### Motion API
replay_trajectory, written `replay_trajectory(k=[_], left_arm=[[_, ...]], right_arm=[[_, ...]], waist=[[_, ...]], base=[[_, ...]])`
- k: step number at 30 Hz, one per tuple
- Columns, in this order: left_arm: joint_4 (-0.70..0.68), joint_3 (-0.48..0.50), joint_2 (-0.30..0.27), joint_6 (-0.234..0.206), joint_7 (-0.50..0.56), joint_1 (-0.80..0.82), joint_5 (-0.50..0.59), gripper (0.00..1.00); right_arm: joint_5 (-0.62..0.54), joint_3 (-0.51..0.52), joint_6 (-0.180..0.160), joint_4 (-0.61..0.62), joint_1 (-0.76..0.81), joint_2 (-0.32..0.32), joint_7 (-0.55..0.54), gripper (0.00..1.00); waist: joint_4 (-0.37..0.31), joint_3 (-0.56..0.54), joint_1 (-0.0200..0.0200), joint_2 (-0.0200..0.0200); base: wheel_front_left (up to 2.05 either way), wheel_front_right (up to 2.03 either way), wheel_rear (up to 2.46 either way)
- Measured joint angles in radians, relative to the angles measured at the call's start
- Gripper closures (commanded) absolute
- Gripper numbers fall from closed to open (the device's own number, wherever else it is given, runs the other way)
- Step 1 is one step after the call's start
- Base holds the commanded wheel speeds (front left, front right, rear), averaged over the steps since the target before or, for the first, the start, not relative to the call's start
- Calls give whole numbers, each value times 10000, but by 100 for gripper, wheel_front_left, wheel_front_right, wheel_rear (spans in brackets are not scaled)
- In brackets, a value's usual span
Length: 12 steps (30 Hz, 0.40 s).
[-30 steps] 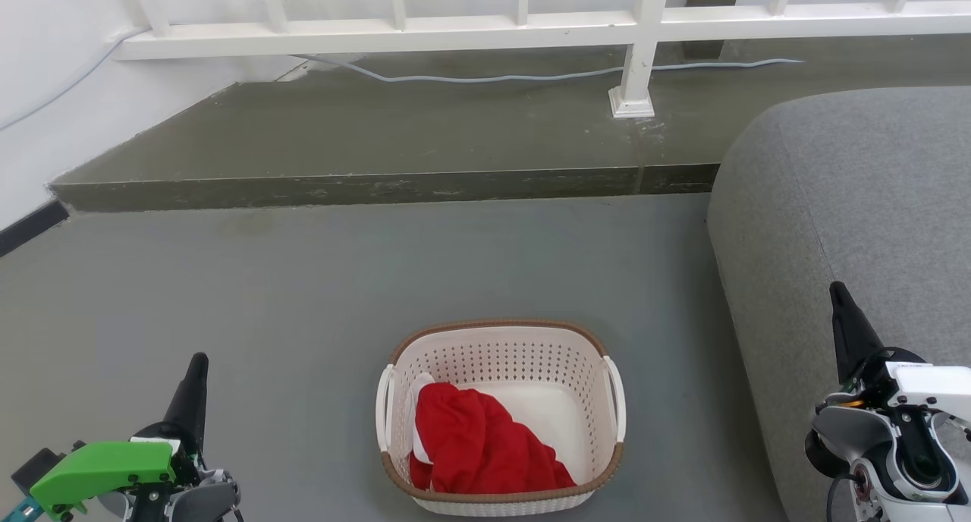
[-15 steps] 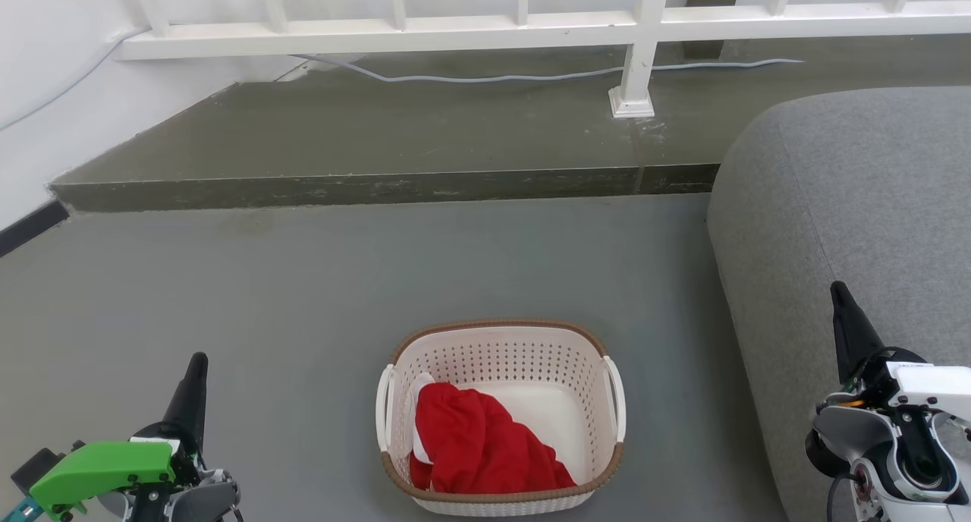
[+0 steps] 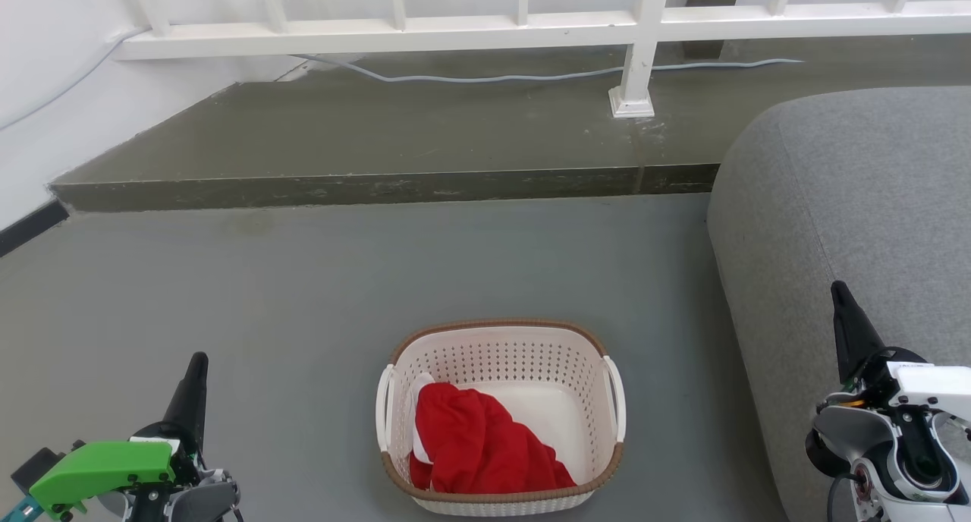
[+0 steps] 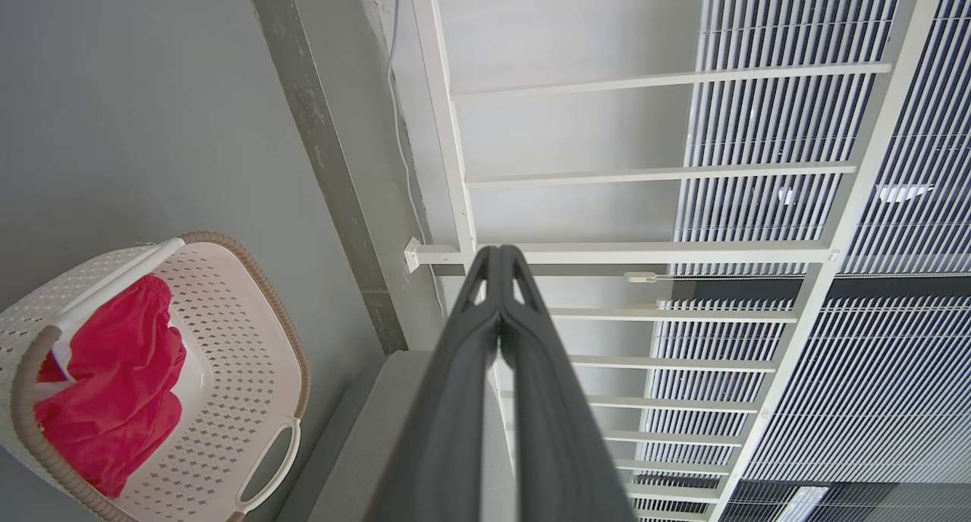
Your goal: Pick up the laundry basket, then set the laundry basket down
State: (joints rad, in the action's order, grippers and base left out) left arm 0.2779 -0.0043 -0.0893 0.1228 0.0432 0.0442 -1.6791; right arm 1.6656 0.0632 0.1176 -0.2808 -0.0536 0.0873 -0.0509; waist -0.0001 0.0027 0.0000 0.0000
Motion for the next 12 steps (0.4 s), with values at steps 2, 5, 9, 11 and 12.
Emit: replay_trajectory(k=[2, 5, 9, 11, 12], left_arm=[[0, 4, 0, 0, 0, 1, 0, 100], [0, 6, 2, 0, 2, 1, 0, 100], [-2, 12, 2, 0, 2, 2, 2, 100], [-2, 13, 2, 0, 2, 2, 2, 100], [-2, 13, 2, 0, 2, 2, 2, 100]], right_arm=[[0, 2, 0, 0, 0, 0, 0, 100], [-2, 4, 10, 2, -1, -2, 0, 100], [-8, 8, 12, 2, -1, -4, 0, 100], [-15, 8, 12, 4, -1, -4, -2, 100], [-15, 10, 12, 4, -1, -4, -2, 100]], waist=[[0, 0, 0, 0], [0, 1, 0, 0], [1, 1, 0, 0], [1, 1, 0, 0], [1, 1, 0, 0]], base=[[0, 0, 0], [0, 0, 0], [0, 0, 0], [0, 0, 0], [0, 0, 0]])
